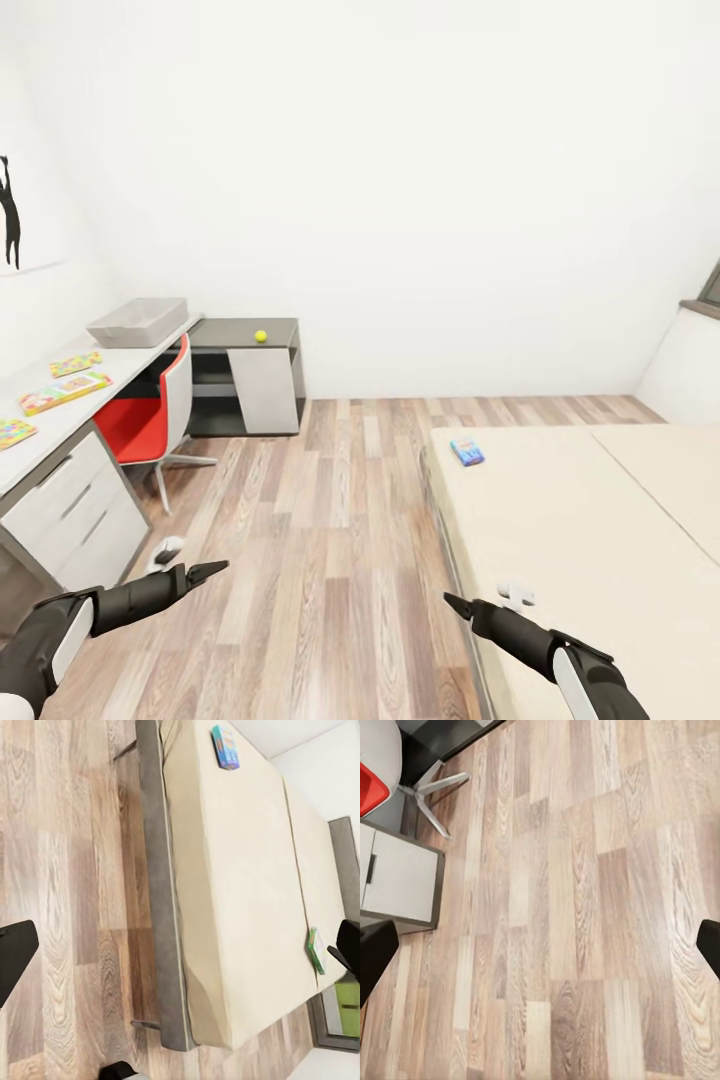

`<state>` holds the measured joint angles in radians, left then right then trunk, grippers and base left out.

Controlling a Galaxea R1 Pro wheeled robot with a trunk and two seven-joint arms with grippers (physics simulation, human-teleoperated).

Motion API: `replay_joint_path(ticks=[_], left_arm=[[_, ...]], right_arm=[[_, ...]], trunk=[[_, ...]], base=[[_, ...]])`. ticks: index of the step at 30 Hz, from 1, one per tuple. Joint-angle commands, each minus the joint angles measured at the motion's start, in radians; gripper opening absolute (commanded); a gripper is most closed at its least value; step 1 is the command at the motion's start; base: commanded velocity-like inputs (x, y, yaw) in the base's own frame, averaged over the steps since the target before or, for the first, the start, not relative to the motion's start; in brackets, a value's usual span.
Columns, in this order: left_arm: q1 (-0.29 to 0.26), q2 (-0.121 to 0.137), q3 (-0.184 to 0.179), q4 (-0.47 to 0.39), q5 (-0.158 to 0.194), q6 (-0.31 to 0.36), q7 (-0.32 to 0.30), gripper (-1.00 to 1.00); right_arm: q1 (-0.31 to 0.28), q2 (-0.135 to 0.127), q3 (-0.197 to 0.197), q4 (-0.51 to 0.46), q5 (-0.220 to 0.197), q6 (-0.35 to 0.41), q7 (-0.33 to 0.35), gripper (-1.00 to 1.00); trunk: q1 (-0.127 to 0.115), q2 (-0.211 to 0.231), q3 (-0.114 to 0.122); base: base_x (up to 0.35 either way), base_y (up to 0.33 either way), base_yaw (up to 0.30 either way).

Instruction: Put all the toys in the child's room - the three board games (two on the bed and one on the table), the two jigsaw puzzles on the table, and the tennis ball on the table - inside the toy box on the table in the child's room.

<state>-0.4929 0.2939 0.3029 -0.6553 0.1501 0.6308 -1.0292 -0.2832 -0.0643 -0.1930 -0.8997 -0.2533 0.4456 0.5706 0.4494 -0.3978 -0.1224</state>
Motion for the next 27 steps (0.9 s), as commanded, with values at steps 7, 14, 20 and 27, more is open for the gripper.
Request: replay_joint_path(ticks=[7,14,20,27], left_arm=[[-0.001,-0.001,0.001,0.000,0.003,0.007,-0.002,1.00],[-0.001,-0.001,0.001,0.000,0.003,0.007,-0.002,1.00],[-0.001,-0.001,0.001,0.000,0.003,0.007,-0.002,1.00],[-0.001,-0.001,0.001,0.000,0.003,0.007,-0.002,1.00]], right_arm=[[-0.001,0.005,-0.002,-0.001,-0.007,0.008,0.002,1.00],[-0.001,0.007,-0.002,-0.001,-0.007,0.008,0.002,1.00],[-0.001,0.007,-0.002,-0.001,-0.007,0.008,0.002,1.00],[-0.001,0.008,-0.002,-0.001,-0.007,0.008,0.002,1.00]], trunk=[[0.001,-0.002,-0.002],[0.001,-0.002,-0.002],[0.001,-0.002,-0.002],[0.001,-0.002,-0.002]], base=[[0.000,-0.007,0.140],[0.000,-0.001,0.030],[0.000,0.000,0.005],[0.000,0.000,0.000]])
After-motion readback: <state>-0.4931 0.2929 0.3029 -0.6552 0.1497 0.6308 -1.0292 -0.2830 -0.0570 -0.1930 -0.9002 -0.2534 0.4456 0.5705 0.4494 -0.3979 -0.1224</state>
